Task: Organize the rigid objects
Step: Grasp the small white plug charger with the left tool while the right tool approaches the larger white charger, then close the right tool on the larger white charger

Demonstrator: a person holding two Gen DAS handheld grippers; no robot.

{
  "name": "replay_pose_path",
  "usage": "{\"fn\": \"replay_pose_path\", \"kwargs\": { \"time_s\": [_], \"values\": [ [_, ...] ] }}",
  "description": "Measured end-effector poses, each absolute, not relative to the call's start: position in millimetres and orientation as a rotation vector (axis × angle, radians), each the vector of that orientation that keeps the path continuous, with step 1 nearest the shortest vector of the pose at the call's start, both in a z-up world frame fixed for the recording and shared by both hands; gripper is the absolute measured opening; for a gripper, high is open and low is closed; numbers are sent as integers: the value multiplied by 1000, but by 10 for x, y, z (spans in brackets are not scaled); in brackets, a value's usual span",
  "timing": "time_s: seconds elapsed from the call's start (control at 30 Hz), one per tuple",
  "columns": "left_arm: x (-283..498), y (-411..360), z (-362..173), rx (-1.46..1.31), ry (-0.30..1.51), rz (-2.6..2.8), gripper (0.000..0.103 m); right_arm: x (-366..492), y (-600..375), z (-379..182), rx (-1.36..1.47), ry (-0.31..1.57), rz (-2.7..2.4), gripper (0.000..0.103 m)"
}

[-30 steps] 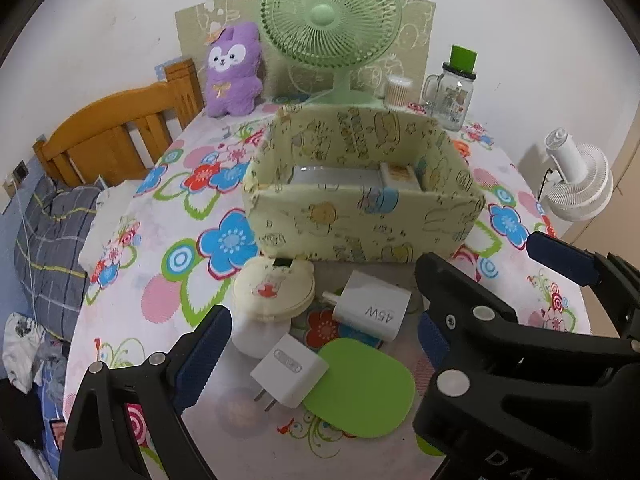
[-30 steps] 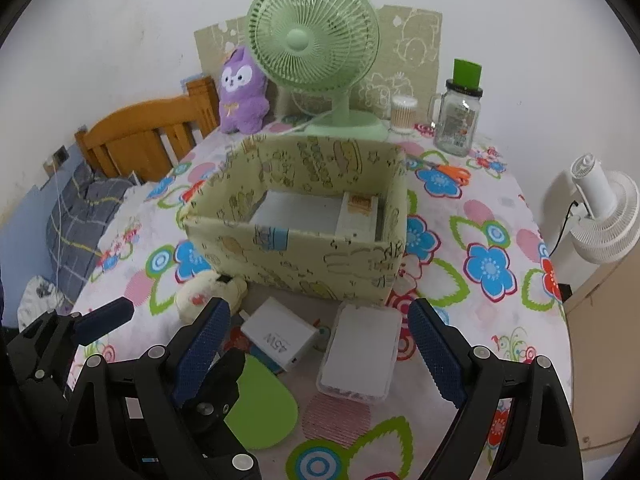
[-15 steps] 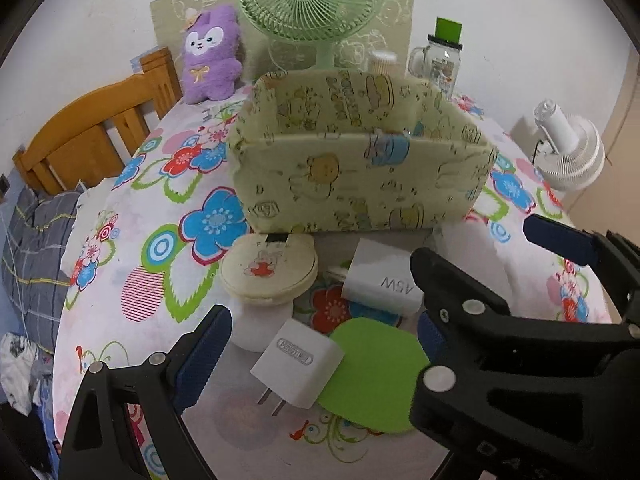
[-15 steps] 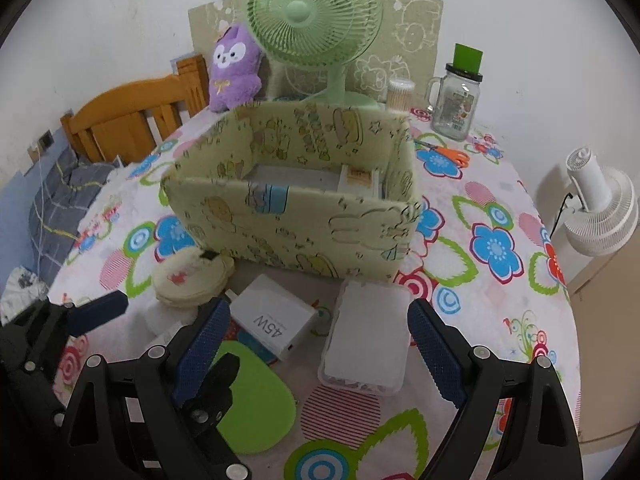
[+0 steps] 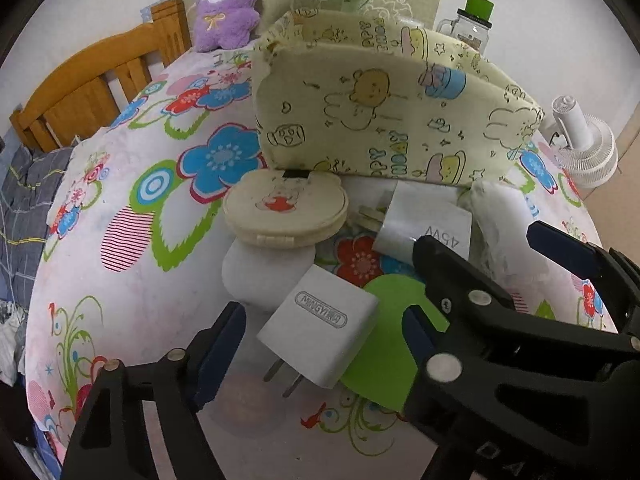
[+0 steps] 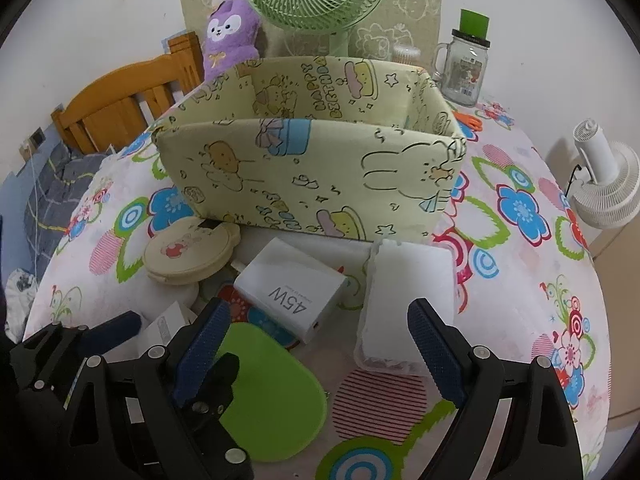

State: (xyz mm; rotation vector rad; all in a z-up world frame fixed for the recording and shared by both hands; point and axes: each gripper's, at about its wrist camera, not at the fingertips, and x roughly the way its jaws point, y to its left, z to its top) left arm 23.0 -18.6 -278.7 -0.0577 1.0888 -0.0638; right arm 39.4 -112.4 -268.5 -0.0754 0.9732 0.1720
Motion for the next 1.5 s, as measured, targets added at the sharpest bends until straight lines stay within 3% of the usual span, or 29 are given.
{"fn": "replay_pose_path", "kwargs": {
  "time_s": [0.1,0.23,1.3,1.33,1.4,1.5],
  "values": [
    [223,-177,-2801,-58,1088,-47,75,397,-1091,-2702,-76,979,172,93],
    [210,-172,-2779,-68,1077,-46,63,415,-1078,-2726,-77,991,164,93],
    [464,59,-2800,24,1133,-38,62,779,-837,-2909,-87,1051,134,92],
    [470,67,-2806,24,1134,-39,62,790,-823,-2917,-94,1049,133,92],
    [487,80,-2819,26,1136,-39,62,813,-804,-2938,-102,1053,128,81],
    [496,88,-2816,24,1135,-42,62,834,-806,-2939,-92,1057,122,81]
  ]
}}
